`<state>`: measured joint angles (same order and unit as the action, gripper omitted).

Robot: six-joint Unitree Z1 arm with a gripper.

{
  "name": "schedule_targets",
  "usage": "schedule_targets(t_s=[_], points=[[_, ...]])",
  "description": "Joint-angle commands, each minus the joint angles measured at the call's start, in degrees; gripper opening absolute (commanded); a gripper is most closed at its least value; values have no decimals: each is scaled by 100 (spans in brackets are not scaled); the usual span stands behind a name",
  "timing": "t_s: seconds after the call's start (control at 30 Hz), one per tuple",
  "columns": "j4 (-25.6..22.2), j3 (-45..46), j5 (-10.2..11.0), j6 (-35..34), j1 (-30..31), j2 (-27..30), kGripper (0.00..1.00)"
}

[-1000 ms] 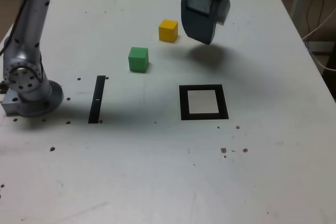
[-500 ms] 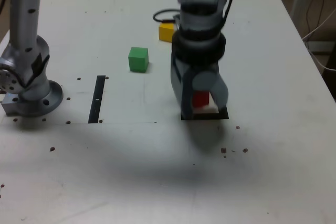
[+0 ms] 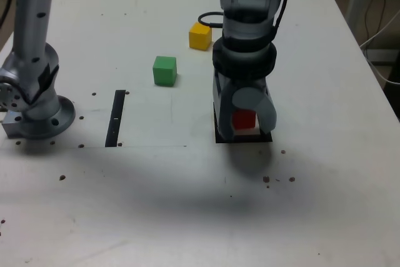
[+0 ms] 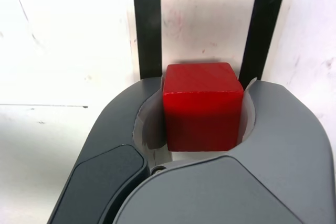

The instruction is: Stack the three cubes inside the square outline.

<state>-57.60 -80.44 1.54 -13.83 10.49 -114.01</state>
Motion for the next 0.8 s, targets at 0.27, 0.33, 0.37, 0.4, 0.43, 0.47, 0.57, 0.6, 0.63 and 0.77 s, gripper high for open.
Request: schedule_targets(t_s=[0.27, 0.33, 0.37, 0.4, 0.43, 0.47, 0.57, 0.6, 0.63, 0.77], points=[[-137, -55, 66, 417, -288, -211, 39], [-146, -44, 94, 462, -311, -217, 39], [-146, -34, 103, 484, -324, -220, 39], [-146, -24, 107, 509, -340, -223, 39], [-148, -14, 109, 534, -355, -223, 40], [-150, -6, 110, 559, -367, -220, 40], [-182, -3, 73, 663, -389, -198, 44], [-197, -5, 40, 709, -388, -191, 46], [-210, -8, 0, 759, -385, -186, 48], [-233, -30, -160, 971, -354, -183, 61]])
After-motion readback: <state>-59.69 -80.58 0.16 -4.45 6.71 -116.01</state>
